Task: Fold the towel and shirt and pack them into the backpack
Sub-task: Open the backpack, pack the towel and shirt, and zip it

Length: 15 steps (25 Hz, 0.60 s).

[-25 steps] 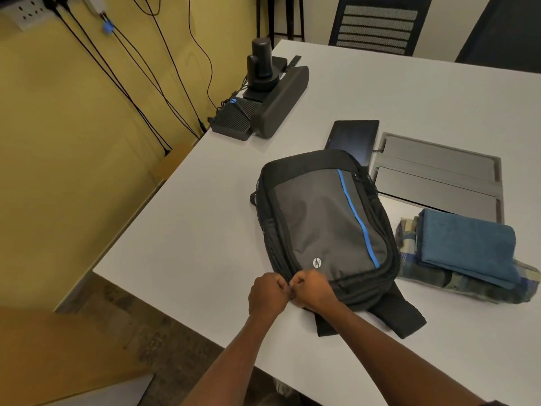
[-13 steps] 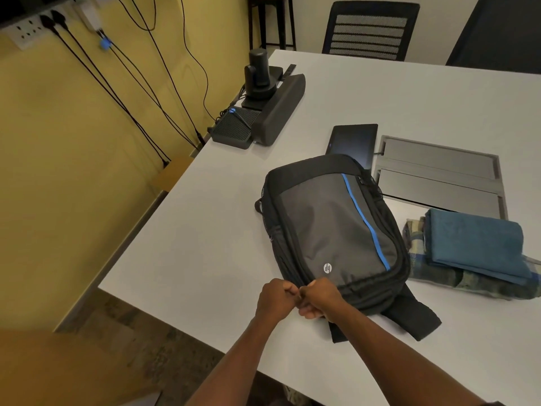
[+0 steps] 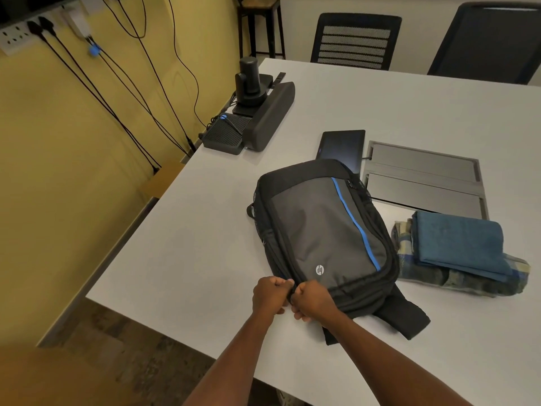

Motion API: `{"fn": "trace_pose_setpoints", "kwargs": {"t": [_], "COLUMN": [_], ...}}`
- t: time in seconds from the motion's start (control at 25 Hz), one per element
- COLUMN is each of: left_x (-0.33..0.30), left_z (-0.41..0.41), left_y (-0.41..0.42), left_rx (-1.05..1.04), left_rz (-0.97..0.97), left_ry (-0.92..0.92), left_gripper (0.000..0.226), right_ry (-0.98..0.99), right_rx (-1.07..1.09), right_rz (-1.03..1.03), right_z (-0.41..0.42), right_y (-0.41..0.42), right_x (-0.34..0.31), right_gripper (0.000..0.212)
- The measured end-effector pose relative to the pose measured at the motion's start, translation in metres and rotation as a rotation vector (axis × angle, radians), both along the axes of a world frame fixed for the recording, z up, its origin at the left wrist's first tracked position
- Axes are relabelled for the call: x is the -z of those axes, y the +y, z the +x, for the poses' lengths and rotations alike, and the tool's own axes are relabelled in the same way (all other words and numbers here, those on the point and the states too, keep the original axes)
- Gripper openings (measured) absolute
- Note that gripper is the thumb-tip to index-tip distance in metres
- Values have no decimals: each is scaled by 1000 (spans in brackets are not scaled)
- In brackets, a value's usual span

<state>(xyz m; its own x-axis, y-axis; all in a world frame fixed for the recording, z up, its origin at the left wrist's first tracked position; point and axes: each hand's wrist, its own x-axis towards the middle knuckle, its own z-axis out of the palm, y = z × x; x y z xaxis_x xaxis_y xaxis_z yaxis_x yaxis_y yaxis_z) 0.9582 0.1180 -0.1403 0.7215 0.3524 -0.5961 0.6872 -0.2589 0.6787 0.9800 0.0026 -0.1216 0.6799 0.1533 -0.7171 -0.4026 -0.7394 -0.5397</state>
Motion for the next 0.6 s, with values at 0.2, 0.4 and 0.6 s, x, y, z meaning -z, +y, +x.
{"fn": "trace_pose_setpoints", "kwargs": {"t": [0.2, 0.4, 0.6], "left_x": [-6, -1, -4], "left_z": [15, 16, 14], "left_y": [-4, -8, -8], "left_rx": [50, 53, 122], "left_rz": [126, 189, 303], "left_ry": [91, 103, 59], "left_gripper": [16, 15, 16], "right_ry": [-102, -210, -276], "right_rx": [-131, -261, -307], "right_rz": [-117, -213, -261], "right_z": [1, 3, -5], "right_y": [-2, -17, -42], "right_x": [-2, -9, -2], "right_gripper": [19, 13, 10]}}
